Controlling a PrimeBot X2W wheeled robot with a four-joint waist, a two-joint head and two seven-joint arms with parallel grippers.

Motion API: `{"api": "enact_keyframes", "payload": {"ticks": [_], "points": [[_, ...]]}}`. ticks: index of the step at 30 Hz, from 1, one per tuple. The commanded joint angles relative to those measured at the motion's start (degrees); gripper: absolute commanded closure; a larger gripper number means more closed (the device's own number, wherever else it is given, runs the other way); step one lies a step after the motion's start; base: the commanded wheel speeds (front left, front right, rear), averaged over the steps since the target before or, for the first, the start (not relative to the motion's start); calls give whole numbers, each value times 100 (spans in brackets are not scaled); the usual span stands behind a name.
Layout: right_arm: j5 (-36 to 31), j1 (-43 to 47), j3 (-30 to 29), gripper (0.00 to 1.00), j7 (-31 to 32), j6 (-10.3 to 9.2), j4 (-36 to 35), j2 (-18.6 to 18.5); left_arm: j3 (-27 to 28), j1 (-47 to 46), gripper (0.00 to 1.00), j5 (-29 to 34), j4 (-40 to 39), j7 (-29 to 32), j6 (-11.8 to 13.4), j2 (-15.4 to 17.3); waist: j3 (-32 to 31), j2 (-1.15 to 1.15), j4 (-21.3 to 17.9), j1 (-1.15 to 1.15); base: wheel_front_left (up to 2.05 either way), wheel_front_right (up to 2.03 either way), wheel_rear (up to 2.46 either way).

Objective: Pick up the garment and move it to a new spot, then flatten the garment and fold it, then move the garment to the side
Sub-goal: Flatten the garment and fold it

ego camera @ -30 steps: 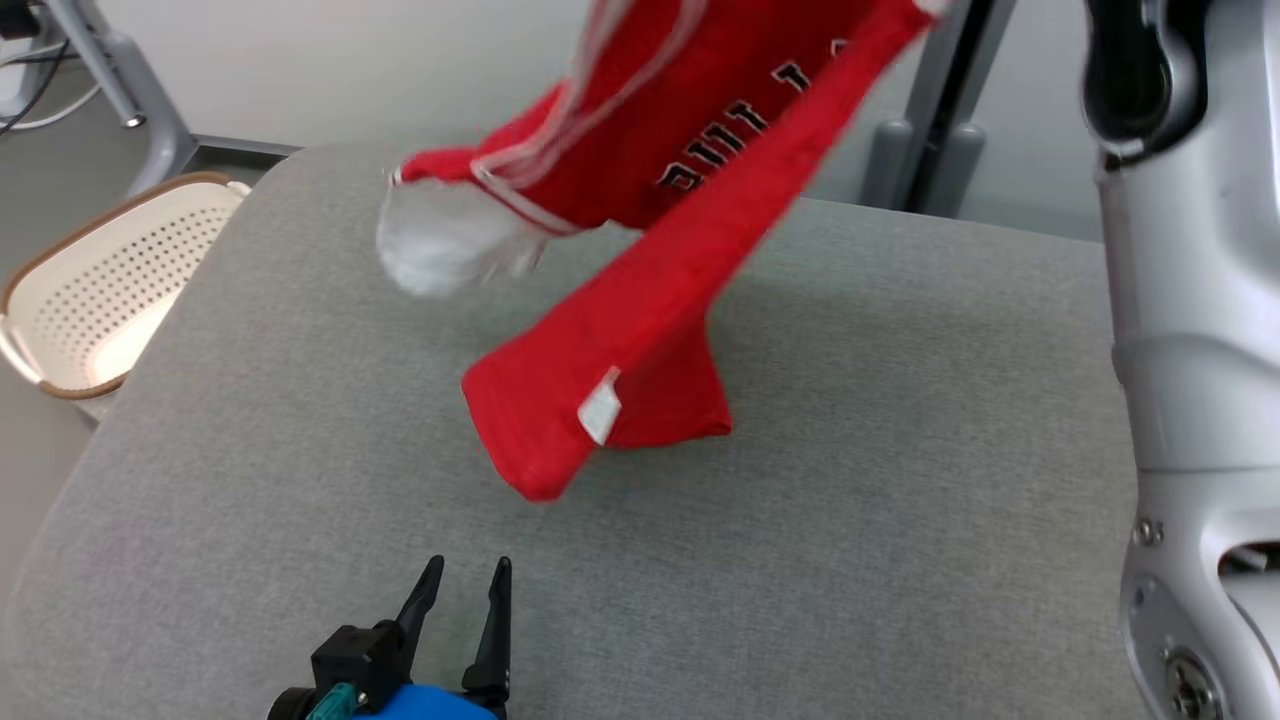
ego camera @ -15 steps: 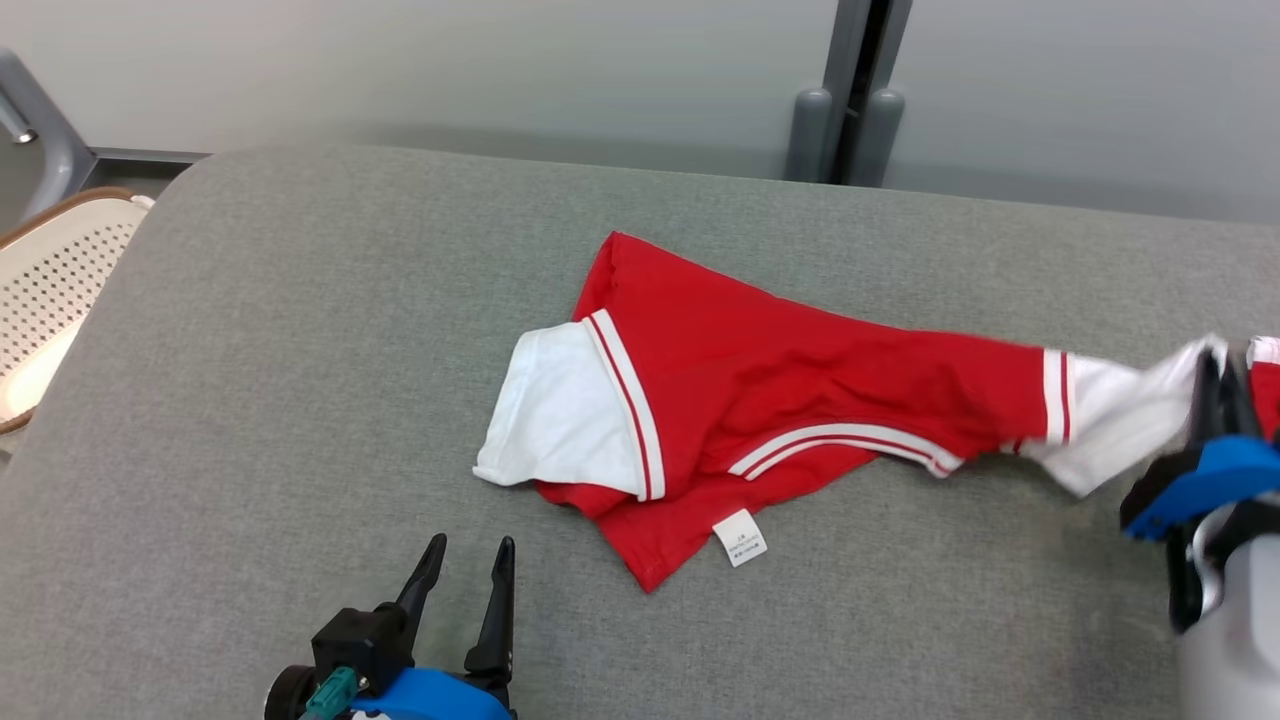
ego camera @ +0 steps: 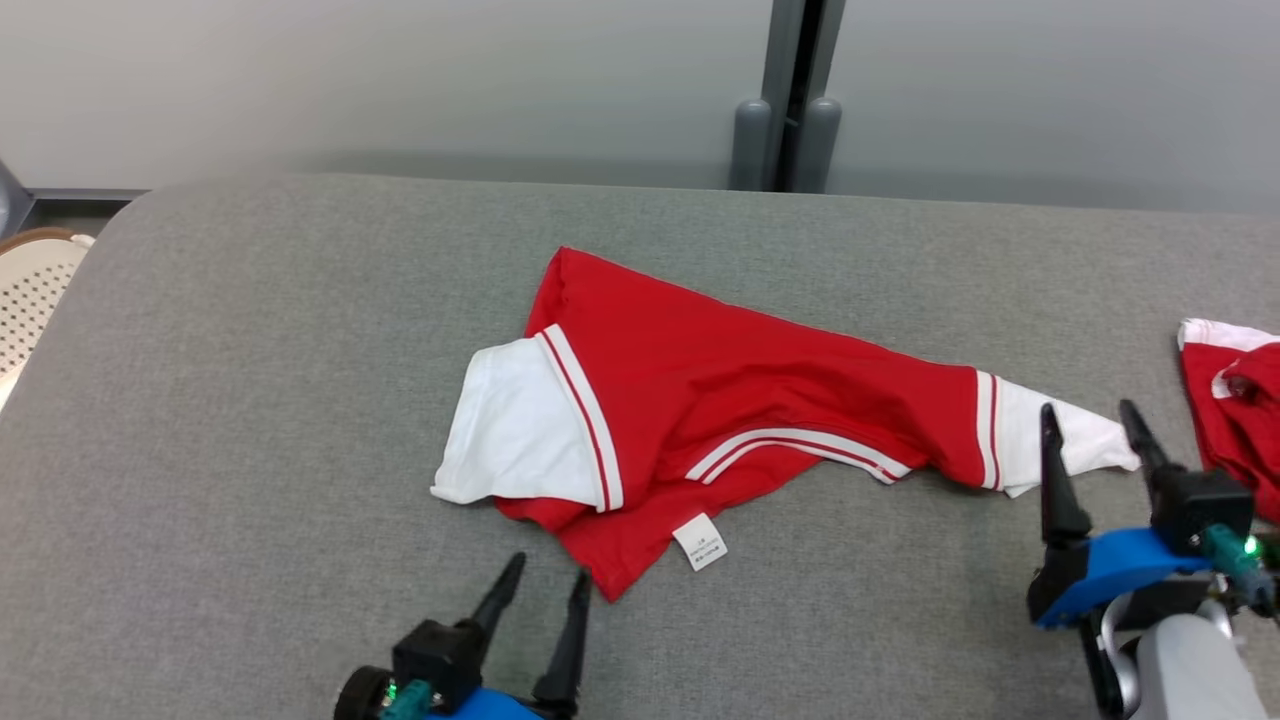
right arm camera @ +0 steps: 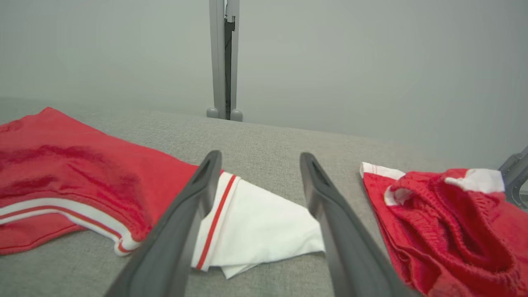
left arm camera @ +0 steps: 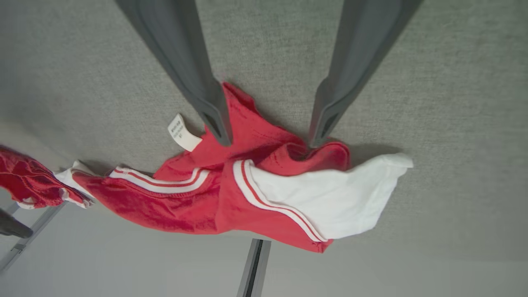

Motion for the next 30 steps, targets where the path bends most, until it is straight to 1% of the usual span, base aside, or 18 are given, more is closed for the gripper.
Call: {"api": "enact_keyframes", "payload": {"ticks": [1,3,8,14,19,20,21,22,23,24,30], "points": [[102,134,73,0,-17,-1,-47,6,-82,-20,0,-55,28,-15,-8,40,-23,0,-43,0,0,0,0],[224,282,262,0,-17,-1,-134,3,-356,-28,0,-198,152,-14,-8,65,-28,0,-114,0,0,0,0],[467,562,583,0,-17,0,-245,5,-769,-208,0,-626,564,-15,-8,121,38,0,-318,0,0,0,0],[509,594,635,0,-18,0,-321,4,-863,-382,0,-892,843,-14,-8,161,156,0,-504,0,0,0,0],[549,559,634,0,-18,0,-345,6,-845,-470,0,-1006,835,-13,-8,185,222,0,-586,0,0,0,0],[552,565,634,0,-18,0,-351,6,-824,-486,15,-1038,829,-13,-8,185,232,0,-591,0,0,0,0],[569,575,636,0,-18,0,-341,6,-779,-506,48,-1057,798,-13,-8,181,240,0,-592,0,0,0,0],[593,576,644,0,-18,0,-318,6,-724,-525,61,-1068,771,-13,-8,178,249,0,-589,0,0,0,0],[606,571,649,0,-18,0,-306,5,-690,-538,79,-1071,746,-14,-8,181,254,0,-584,0,0,0,0],[614,576,659,0,-18,0,-296,5,-654,-548,100,-1046,699,-15,-8,189,253,0,-573,0,0,0,0],[698,705,682,0,-18,0,-197,6,-649,-390,100,-916,609,-15,-8,255,35,0,-366,0,0,0,0]]}}
